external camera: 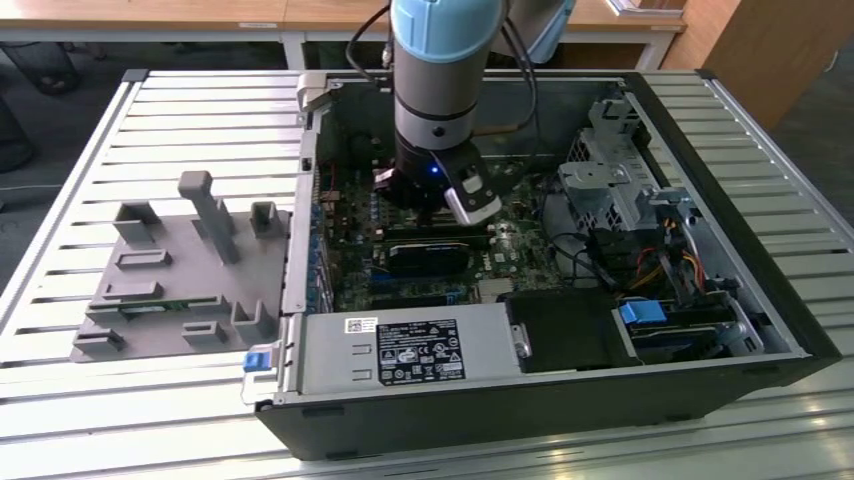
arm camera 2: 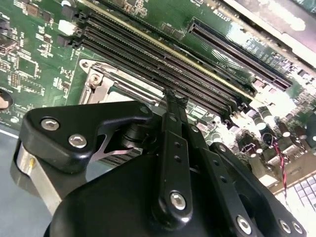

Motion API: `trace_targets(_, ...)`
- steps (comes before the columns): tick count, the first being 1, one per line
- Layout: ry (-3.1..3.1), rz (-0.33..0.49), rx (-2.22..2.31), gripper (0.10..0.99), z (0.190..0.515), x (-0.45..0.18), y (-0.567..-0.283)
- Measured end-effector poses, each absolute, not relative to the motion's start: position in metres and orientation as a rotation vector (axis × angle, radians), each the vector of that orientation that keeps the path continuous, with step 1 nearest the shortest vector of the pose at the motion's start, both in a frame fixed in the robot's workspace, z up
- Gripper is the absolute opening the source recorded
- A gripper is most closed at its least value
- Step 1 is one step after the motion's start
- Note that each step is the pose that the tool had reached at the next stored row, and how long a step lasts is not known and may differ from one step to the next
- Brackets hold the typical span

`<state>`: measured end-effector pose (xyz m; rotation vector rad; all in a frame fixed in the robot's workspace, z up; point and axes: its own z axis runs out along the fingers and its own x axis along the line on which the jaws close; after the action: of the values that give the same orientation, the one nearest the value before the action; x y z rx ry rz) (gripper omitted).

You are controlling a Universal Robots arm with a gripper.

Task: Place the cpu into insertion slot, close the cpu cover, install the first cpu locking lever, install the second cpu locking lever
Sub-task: 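Install the second cpu locking lever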

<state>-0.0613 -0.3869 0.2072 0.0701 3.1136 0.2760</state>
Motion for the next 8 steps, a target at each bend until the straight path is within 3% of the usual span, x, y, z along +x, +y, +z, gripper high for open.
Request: trace_targets(8, 3.109, 0.335, 0.07, 0.106, 0.2052, -0.0666, -0.3957)
